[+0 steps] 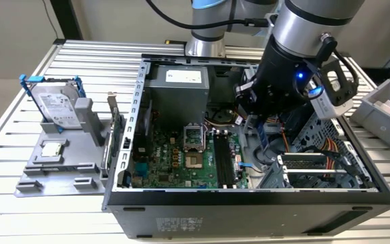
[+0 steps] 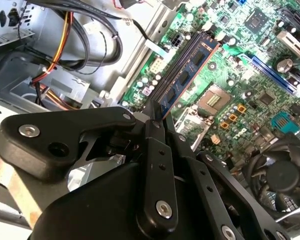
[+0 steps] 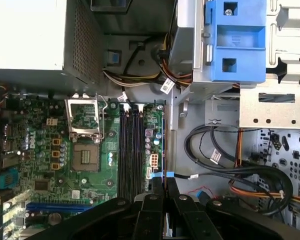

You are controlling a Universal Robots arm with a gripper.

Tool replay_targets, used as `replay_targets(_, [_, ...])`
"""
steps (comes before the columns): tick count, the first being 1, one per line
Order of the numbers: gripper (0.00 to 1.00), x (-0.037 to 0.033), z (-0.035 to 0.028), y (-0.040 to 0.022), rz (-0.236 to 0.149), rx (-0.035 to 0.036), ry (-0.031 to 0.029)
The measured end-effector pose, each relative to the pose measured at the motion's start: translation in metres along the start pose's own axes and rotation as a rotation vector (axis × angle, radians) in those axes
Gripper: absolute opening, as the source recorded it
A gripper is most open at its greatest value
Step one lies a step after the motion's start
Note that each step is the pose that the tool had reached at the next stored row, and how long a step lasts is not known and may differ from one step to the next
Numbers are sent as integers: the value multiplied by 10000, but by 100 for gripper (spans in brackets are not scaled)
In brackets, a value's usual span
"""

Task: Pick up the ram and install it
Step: 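Insert the ram into the slot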

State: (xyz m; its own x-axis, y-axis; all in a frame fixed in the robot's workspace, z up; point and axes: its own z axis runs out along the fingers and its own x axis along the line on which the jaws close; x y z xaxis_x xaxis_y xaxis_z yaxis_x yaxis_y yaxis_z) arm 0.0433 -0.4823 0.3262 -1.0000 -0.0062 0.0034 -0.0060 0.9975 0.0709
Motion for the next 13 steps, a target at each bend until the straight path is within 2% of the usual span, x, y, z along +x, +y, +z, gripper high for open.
replay_targets(6, [0, 2, 73, -5, -25, 0, 37])
replay_targets(13, [0, 2, 136, -10, -46, -1, 132])
